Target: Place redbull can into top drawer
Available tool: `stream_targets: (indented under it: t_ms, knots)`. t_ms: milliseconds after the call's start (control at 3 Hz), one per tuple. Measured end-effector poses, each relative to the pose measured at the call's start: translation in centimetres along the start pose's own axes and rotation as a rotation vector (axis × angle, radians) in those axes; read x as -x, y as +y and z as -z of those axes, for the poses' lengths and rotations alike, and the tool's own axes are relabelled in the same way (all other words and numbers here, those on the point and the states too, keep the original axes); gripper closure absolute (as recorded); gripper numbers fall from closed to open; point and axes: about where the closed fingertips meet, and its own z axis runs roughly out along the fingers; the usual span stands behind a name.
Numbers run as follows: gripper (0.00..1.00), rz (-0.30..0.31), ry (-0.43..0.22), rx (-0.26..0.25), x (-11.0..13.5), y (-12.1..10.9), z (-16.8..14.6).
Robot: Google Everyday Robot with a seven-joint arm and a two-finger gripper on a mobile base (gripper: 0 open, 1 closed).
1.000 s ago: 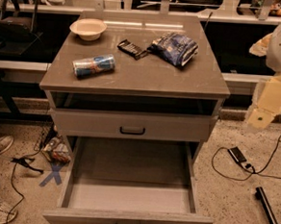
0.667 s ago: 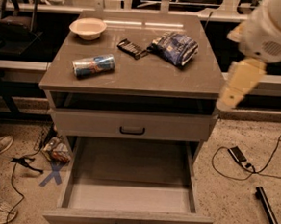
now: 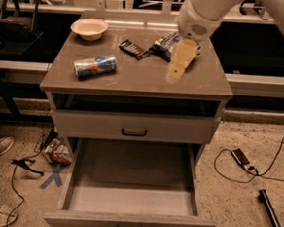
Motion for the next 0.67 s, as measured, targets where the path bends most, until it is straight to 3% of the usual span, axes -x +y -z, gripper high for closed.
stream_targets:
  t_ms: [333,667]
  knots:
    - [0.0,0.102,-0.032,0.075,6.32,-2.03,-5.72]
    - [0.0,0.102,-0.032,0.075,6.33,-2.03,-5.72]
